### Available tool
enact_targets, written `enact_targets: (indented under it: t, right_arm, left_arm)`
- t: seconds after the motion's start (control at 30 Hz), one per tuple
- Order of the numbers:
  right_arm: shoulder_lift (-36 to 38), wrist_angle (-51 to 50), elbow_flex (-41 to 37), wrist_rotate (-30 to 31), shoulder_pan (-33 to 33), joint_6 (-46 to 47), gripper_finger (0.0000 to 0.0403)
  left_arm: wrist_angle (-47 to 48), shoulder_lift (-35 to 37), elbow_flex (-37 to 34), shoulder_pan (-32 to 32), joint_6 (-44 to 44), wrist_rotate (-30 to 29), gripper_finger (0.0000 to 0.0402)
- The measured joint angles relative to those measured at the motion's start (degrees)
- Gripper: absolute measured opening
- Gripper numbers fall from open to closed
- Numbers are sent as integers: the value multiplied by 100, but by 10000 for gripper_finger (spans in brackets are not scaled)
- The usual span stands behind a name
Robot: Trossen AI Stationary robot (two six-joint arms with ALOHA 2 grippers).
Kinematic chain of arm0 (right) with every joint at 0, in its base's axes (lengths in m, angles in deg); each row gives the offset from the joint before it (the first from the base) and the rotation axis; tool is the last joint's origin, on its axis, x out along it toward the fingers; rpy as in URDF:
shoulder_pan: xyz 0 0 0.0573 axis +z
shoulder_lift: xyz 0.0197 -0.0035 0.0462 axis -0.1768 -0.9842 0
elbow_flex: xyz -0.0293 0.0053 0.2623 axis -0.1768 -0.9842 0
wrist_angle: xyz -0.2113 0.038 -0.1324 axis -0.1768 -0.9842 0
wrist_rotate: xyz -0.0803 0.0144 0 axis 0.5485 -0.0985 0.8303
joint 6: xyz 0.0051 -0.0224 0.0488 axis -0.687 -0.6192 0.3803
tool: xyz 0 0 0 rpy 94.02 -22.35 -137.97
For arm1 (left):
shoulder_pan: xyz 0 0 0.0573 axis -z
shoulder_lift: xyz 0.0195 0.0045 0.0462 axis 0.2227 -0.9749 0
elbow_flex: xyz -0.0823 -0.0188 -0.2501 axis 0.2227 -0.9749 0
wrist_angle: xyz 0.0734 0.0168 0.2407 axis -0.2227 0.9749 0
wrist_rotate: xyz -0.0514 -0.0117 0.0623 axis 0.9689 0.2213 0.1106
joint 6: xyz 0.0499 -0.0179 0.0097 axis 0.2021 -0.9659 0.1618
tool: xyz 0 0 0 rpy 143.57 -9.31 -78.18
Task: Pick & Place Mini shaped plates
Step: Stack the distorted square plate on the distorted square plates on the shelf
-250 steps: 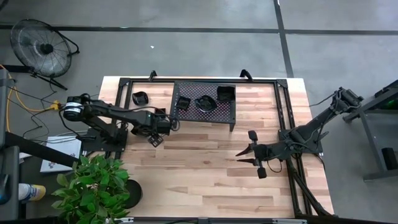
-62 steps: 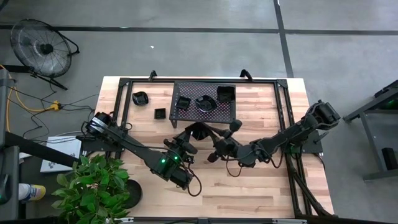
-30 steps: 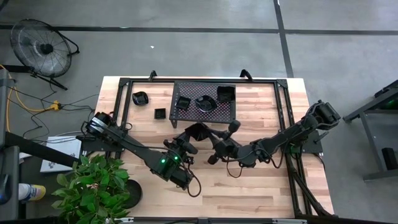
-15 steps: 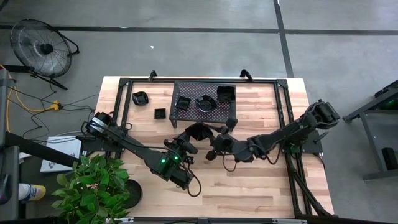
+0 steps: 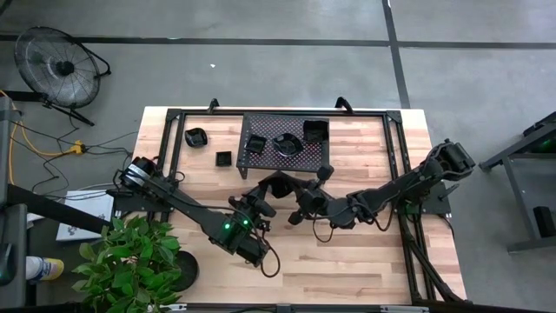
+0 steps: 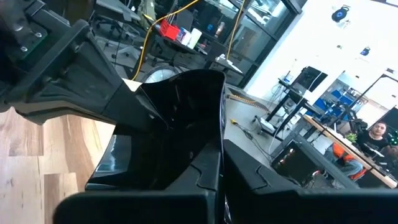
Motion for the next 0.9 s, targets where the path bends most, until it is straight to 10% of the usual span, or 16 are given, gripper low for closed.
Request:
enact_targets:
  t: [0.4,0.9]
  right_arm:
    - [0,-2,-2,-86,0,2,1]
    - [36,-127,-2,-69,-114,-88,0]
  left_arm:
    - [-37,0,0,-2,2,180,17]
    - [-44,53,-7,84,50,9,211]
